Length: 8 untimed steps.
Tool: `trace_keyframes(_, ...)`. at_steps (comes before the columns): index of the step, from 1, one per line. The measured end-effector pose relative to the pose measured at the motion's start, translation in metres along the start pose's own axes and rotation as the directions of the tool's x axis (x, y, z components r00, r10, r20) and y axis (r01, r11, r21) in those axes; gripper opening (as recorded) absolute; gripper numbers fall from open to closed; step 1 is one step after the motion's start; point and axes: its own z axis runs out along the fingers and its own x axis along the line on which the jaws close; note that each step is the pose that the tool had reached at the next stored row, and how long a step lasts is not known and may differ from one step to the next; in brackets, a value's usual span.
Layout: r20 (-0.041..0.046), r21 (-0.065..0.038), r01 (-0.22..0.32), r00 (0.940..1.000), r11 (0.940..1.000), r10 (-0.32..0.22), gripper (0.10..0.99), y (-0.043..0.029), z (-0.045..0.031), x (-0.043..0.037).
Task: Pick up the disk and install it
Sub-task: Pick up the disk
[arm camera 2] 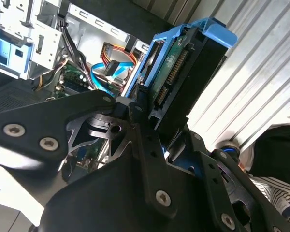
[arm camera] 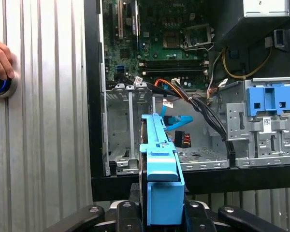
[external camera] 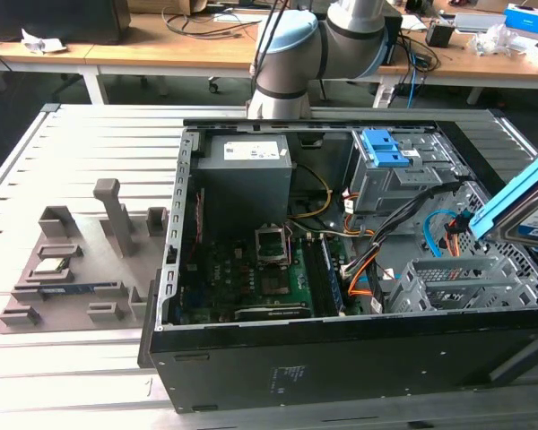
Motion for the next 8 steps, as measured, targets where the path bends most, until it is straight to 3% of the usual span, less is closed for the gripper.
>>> trace_keyframes(8, -0.0003, 0.000, 0.000, 1.0000, 1.0000, 0.000, 0.365, 0.0005, 0.0081, 0.0057)
